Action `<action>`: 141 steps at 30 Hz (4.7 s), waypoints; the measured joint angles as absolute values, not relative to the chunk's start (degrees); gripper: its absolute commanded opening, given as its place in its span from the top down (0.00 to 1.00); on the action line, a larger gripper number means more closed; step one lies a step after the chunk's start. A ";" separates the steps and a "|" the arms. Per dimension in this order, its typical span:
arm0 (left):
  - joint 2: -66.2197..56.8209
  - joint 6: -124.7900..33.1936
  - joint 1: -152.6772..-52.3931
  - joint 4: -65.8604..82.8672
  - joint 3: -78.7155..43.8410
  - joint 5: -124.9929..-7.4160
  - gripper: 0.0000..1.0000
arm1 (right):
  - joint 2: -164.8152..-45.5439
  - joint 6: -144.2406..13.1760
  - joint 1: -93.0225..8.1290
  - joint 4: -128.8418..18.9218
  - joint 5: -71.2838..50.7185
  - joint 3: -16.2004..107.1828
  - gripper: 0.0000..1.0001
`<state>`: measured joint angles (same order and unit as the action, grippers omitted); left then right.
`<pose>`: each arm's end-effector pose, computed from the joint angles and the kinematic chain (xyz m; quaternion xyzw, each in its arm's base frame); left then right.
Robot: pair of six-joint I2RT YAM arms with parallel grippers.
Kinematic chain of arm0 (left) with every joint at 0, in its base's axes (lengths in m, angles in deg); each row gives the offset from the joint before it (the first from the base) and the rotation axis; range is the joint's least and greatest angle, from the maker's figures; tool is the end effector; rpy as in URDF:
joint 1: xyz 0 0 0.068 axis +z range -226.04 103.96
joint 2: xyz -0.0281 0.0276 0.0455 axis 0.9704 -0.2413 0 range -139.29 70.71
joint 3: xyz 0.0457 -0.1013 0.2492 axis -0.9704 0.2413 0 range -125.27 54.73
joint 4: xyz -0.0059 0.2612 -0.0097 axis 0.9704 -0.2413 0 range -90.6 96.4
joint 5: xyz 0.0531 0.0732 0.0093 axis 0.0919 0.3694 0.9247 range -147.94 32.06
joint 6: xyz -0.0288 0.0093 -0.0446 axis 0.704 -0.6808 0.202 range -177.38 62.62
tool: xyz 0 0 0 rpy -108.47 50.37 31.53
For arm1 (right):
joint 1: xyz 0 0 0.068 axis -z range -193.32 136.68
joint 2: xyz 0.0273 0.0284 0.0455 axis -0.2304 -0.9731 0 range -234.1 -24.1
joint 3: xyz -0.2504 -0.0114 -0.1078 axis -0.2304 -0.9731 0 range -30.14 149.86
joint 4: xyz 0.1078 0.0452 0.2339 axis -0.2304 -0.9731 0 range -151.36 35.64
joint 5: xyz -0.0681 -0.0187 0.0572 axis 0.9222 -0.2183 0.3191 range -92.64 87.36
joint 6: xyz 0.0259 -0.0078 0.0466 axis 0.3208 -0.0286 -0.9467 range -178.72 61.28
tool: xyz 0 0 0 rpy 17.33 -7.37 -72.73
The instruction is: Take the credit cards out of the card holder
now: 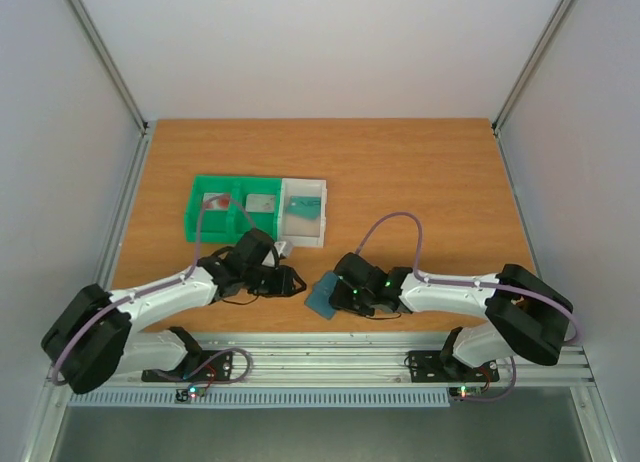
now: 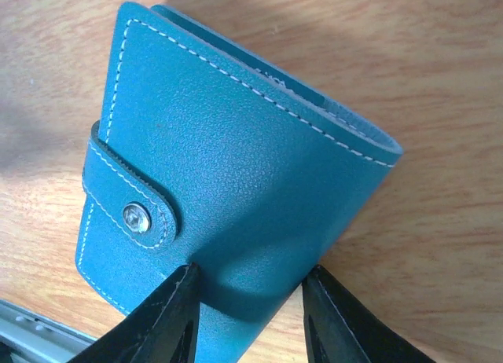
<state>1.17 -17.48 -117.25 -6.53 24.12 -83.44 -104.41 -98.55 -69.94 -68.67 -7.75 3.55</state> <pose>0.1566 -0.1575 0.1702 0.0827 0.9209 -0.3657 0.1065 0.1297 0.2028 0.1413 -0.1522 0.9550 0.2158 0.1349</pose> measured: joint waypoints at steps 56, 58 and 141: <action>3.29 -10.29 -126.82 -3.36 19.71 -76.49 0.53 | -92.08 -90.12 -64.52 -57.24 -18.56 -4.34 0.99; 3.73 -10.68 -126.82 -4.28 19.14 -75.99 0.53 | -92.08 -88.89 -65.13 -58.92 -19.18 -2.81 0.99; -3.40 -13.33 -127.08 -8.76 19.25 -78.48 1.00 | -94.36 -87.60 -69.63 -71.38 -10.78 0.64 0.74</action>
